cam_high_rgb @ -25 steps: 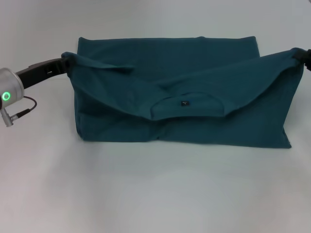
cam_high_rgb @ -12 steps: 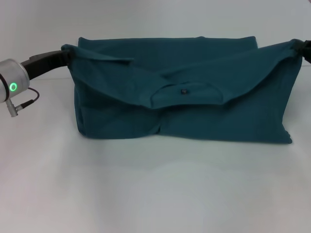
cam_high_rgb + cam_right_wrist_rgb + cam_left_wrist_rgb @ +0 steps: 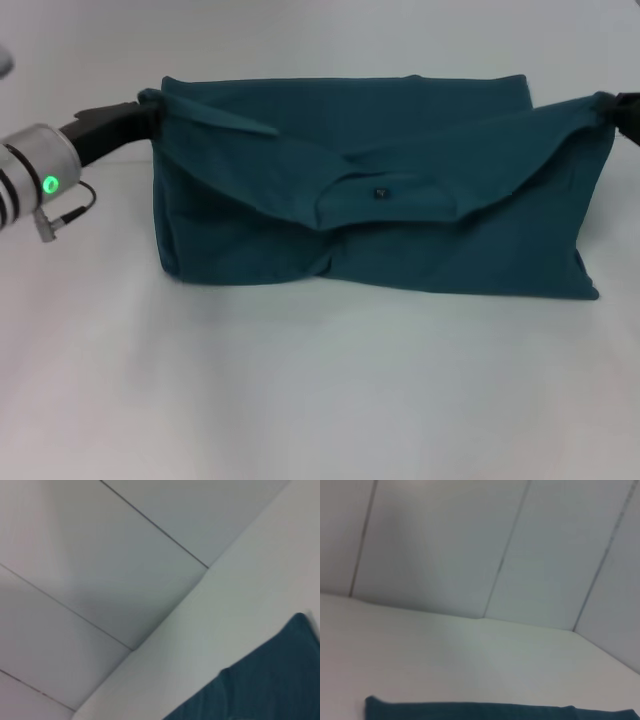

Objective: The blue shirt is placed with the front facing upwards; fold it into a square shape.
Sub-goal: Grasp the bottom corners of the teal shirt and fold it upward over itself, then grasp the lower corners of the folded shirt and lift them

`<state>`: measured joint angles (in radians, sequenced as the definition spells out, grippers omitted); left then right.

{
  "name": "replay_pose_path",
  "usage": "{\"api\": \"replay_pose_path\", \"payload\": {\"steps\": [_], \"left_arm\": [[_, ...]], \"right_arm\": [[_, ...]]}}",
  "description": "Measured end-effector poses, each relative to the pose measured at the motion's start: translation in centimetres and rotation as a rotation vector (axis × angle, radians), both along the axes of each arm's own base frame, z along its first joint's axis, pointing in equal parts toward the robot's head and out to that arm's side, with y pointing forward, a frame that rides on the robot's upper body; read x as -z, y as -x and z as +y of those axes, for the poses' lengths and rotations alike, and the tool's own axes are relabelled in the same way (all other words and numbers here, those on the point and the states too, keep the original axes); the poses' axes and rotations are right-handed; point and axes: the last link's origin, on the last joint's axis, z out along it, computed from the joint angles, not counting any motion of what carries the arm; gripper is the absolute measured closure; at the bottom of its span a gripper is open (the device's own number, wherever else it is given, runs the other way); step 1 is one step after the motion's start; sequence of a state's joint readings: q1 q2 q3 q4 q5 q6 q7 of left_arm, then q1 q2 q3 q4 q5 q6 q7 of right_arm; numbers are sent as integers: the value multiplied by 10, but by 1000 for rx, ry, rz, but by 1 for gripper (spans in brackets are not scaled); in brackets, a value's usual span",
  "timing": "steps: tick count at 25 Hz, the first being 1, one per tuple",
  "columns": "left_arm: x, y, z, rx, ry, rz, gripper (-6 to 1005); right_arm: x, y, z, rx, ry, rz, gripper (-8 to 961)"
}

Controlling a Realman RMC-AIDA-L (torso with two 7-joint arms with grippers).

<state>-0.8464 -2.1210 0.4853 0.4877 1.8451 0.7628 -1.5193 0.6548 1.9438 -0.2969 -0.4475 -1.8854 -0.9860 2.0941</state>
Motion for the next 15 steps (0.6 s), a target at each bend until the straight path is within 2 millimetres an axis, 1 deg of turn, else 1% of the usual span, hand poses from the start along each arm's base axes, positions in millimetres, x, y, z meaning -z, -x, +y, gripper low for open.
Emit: {"api": "replay_pose_path", "payload": {"steps": [2, 6, 8, 12, 14, 15], "left_arm": [[8, -3, -3, 29, -7, 28, 955], [13, -5, -5, 43, -7, 44, 934], [13, -4, -5, 44, -9, 48, 923], [9, -1, -5, 40, -18, 54, 845], [2, 8, -11, 43, 5, 67, 806], [1, 14, -18, 49, 48, 76, 786]], "right_arm": [[5, -1, 0, 6, 7, -9, 896], [9, -1, 0, -1, 19, -41, 896], [9, 0, 1, -4, 25, -58, 812], [5, 2, -1, -53, 40, -120, 637], [2, 4, -5, -113, 65, -183, 542], [1, 5, -9, -149, 87, -221, 494]]}}
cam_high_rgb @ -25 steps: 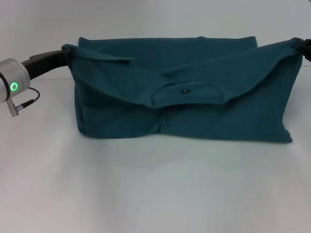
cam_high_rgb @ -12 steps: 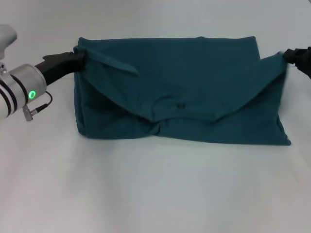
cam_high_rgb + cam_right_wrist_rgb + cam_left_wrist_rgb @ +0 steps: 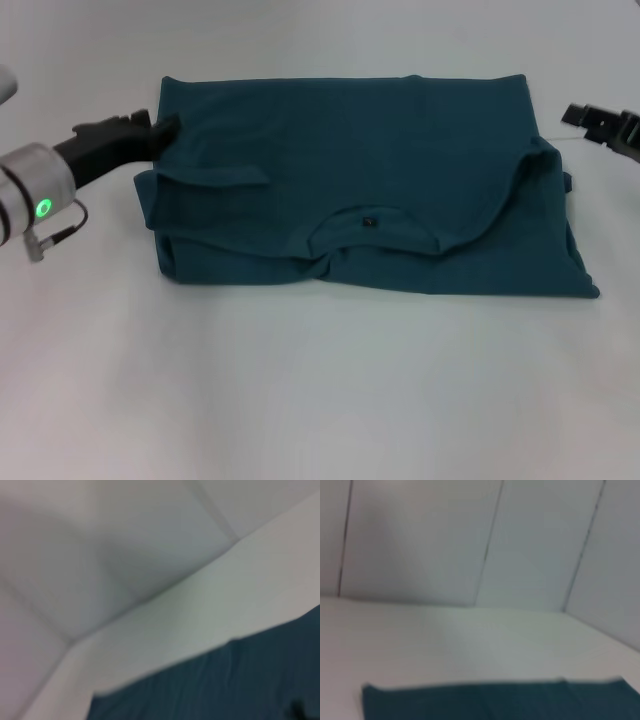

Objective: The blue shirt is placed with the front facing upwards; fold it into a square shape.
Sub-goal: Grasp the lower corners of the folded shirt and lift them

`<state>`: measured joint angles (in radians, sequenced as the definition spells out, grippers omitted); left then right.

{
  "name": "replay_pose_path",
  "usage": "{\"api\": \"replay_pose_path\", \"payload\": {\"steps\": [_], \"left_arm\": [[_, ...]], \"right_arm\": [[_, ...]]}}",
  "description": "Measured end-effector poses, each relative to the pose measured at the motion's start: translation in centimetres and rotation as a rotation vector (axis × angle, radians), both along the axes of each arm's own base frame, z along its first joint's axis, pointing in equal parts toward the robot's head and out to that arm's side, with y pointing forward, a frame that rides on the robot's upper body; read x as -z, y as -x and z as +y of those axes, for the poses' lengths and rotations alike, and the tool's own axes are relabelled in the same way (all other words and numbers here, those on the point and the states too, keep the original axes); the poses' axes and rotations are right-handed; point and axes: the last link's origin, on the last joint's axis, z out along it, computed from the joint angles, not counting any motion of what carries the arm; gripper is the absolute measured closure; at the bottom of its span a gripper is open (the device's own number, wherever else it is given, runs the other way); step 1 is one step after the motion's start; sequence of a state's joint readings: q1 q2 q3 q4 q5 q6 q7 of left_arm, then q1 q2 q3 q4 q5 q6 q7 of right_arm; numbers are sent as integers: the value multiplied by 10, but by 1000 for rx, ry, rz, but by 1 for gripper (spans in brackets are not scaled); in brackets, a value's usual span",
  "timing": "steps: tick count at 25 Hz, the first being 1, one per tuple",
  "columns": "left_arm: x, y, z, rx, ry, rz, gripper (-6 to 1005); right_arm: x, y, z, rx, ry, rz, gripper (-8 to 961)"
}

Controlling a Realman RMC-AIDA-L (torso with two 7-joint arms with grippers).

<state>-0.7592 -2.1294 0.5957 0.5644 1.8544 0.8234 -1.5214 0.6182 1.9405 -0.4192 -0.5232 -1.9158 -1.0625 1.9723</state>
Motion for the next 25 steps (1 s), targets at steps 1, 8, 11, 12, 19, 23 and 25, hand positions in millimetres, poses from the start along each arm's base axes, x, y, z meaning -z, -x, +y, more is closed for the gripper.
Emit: {"api": "replay_pose_path", "payload": {"steps": [1, 8, 11, 12, 19, 23, 25], "left_arm": [[0, 0, 0, 0, 0, 0, 767], [11, 24, -48, 12, 157, 70, 568], [24, 29, -57, 0, 207, 91, 570], [28, 31, -58, -8, 222, 96, 570], [47, 37, -55, -59, 236, 157, 574], [51, 40, -51, -84, 219, 186, 576], [53, 41, -49, -93, 212, 200, 577]], "right_arm": [[-1, -1, -5, -27, 26, -36, 446], [-2, -19, -45, -81, 97, -126, 310], [-1, -25, -52, -67, 96, -123, 311], [0, -26, -53, -64, 97, -122, 311], [6, -26, -55, -65, 108, -113, 313], [8, -25, -56, -65, 111, -108, 314], [10, -26, -56, -63, 114, -105, 314]]}}
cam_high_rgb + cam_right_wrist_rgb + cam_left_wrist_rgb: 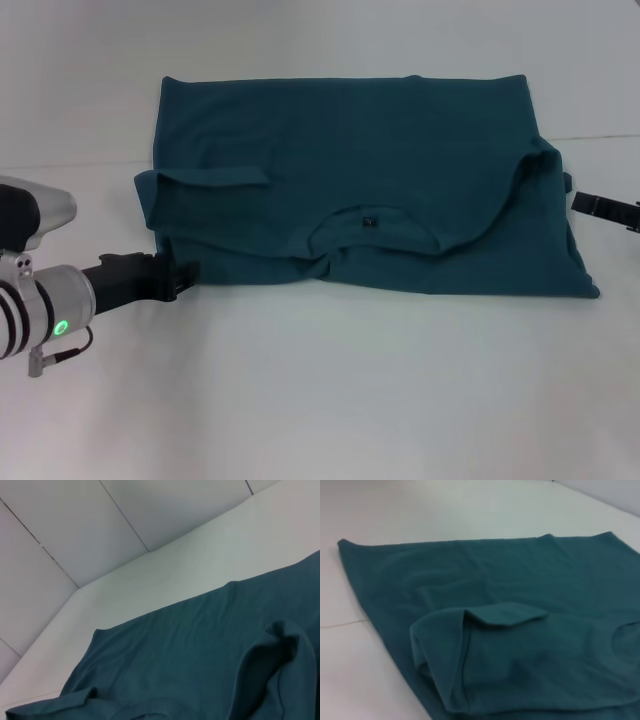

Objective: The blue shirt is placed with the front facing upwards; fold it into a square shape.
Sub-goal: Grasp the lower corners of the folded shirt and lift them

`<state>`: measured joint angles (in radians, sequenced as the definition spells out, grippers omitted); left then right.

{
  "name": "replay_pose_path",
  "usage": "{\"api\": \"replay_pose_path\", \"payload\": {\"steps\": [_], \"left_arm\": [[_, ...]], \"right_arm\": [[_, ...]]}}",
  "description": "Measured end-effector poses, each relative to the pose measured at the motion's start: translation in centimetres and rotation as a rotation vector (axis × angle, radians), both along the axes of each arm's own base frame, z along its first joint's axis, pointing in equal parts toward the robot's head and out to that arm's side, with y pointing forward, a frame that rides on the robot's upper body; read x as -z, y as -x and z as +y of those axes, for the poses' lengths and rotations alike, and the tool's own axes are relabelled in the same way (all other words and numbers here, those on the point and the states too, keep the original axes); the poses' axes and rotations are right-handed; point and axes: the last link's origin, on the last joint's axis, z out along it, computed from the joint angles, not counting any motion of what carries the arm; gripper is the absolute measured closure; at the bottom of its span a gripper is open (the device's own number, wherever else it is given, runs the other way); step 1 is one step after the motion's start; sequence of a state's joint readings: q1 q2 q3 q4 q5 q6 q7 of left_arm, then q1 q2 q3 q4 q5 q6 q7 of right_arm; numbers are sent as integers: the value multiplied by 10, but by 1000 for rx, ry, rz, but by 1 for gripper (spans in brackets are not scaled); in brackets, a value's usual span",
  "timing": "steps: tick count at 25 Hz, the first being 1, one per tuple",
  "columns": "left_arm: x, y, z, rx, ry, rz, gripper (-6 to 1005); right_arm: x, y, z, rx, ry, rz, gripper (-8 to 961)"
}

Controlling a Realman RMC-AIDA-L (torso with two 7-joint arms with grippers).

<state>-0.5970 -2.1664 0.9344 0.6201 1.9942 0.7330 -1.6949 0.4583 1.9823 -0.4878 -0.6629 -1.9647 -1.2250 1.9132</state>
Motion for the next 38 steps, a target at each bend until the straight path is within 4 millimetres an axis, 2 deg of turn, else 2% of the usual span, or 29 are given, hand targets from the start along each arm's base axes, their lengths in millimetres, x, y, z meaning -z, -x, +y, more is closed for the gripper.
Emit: {"api": "replay_pose_path", "payload": {"steps": [17, 22, 28, 33, 38], "left_arm": [[14, 0, 3, -8, 17, 55, 586], [14, 0, 3, -8, 16, 55, 794], [14, -1, 2, -5, 27, 43, 983], [8, -1, -3, 3, 34, 8, 981], [2, -5, -7, 15, 47, -28, 979]], "right_arm": [[3, -1, -5, 4, 5, 15, 322], [3, -2, -7, 7, 8, 22, 325], [2, -4, -11, 12, 8, 34, 321], [-9, -5, -19, -28, 45, 17, 311], [-37, -6, -28, -67, 142, -94, 300]]}}
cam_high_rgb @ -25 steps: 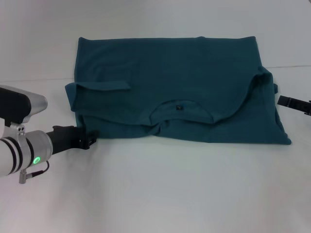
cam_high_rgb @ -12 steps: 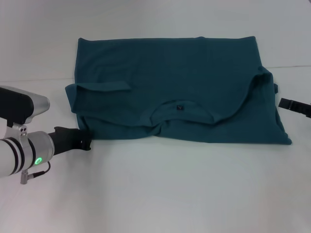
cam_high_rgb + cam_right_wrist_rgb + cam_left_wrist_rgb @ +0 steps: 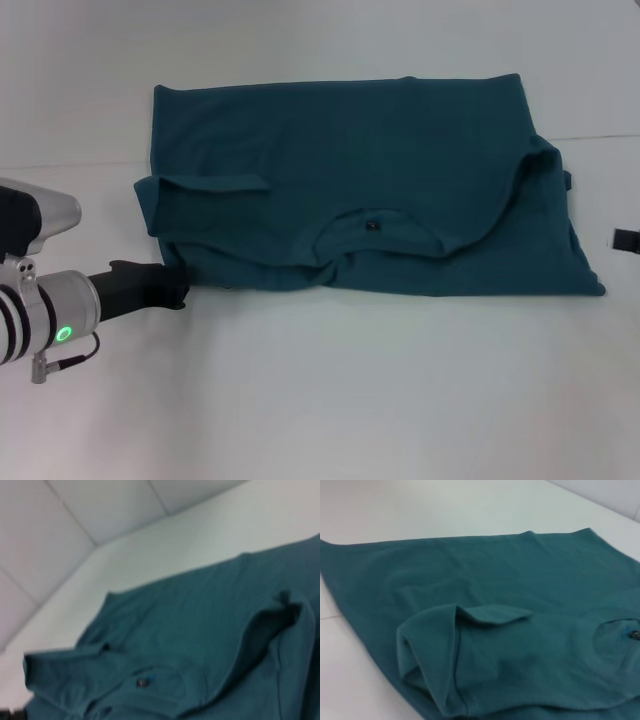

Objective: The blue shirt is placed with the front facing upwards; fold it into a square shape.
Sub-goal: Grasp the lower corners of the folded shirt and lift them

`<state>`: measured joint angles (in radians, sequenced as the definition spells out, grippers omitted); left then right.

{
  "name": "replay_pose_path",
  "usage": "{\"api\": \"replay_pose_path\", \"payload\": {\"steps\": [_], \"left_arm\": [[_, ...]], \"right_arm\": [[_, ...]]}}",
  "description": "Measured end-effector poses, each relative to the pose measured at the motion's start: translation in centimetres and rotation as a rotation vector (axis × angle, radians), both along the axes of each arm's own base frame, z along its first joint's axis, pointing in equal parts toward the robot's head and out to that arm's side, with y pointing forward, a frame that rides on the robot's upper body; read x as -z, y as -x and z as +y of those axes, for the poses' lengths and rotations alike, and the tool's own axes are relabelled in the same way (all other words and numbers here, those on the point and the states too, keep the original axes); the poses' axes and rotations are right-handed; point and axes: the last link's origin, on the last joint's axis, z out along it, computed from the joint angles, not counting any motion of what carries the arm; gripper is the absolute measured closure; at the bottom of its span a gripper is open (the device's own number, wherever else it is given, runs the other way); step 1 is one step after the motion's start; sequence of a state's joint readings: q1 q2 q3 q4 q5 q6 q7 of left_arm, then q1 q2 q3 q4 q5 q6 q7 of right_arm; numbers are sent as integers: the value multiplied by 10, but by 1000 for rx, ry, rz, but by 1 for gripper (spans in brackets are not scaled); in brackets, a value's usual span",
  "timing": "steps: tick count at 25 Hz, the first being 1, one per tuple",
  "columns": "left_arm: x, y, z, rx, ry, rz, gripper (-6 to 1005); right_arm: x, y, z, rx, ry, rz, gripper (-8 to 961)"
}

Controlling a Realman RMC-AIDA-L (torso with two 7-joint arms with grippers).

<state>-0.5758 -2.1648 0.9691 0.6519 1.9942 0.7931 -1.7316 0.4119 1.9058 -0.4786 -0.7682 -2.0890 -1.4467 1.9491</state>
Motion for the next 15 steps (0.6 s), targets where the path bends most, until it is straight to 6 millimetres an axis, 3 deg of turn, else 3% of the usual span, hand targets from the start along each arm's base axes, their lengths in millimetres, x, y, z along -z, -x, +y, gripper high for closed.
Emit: {"api": "replay_pose_path", "payload": {"steps": [4, 8, 15], "left_arm": [[-1, -2, 0, 8, 8, -7, 979], [-2, -3, -1, 5, 26, 4, 979], [-3, -4, 1, 8, 25, 6, 979]], "right_arm": [[-16, 3, 0, 9, 43, -157, 292], [-16, 5, 6, 19, 81, -311, 227], [-12, 18, 34, 140, 127, -341, 114]]}}
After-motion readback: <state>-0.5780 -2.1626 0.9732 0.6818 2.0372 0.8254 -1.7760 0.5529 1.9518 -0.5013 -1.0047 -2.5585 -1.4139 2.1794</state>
